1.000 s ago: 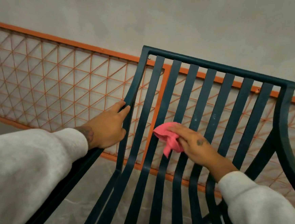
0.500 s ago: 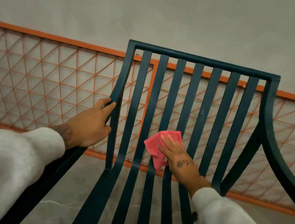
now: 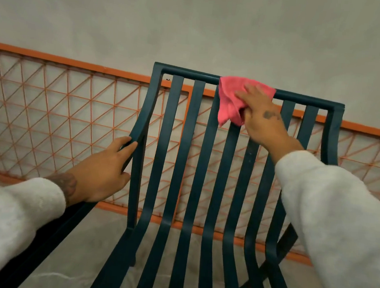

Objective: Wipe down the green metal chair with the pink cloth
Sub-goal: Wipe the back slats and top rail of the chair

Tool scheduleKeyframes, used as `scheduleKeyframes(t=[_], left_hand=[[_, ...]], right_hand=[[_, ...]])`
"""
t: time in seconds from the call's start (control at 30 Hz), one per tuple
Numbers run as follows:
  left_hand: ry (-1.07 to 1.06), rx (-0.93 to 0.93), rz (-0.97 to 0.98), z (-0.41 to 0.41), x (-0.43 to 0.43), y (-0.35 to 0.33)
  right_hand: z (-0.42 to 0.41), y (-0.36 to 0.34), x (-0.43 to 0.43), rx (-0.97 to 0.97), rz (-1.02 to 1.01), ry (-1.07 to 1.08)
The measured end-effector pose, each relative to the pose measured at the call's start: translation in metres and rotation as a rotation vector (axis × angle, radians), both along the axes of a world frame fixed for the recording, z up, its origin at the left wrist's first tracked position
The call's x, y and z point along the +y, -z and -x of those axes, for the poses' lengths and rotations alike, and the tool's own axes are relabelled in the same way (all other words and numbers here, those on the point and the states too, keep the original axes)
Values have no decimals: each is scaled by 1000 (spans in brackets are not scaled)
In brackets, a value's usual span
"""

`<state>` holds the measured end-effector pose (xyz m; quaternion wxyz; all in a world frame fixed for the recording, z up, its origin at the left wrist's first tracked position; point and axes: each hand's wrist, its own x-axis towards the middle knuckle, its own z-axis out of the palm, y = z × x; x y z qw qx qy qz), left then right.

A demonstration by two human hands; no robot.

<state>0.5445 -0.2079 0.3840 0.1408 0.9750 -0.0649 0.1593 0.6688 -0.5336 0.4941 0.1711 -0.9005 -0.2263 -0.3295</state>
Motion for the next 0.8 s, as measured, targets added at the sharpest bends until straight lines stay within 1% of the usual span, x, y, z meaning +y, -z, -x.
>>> scheduleKeyframes(t=[0.07, 0.1, 0.17, 0.23, 0.33, 0.4, 0.47, 0.57, 0.63, 0.7, 0.8], left_hand=[[1, -1, 9, -1, 0, 1], [6, -2, 13, -1, 0, 1], [10, -4, 13, -1, 0, 1], [7, 3, 18, 0, 0, 0], [6, 3, 1, 0, -1, -1], [4, 5, -3, 1, -1, 0], [3, 10, 8, 2, -1, -1], [11, 1, 3, 3, -2, -2], [16, -3, 0, 3, -1, -1], [16, 3, 10, 3, -1, -1], [7, 6, 10, 3, -1, -2]], right_hand=[[-11, 26, -1, 59, 102, 44], [-10, 48, -1, 36, 96, 32], [1, 105, -3, -13, 22, -38], [16, 171, -8, 11, 35, -63], [38, 250, -20, 55, 207, -58], [47, 266, -24, 85, 327, -55], [44, 257, -26, 65, 355, -29], [32, 211, -20, 1, 334, 34], [18, 164, -10, -62, 274, 63], [2, 103, -2, -87, 236, 121], [-30, 21, -4, -110, 338, 195]])
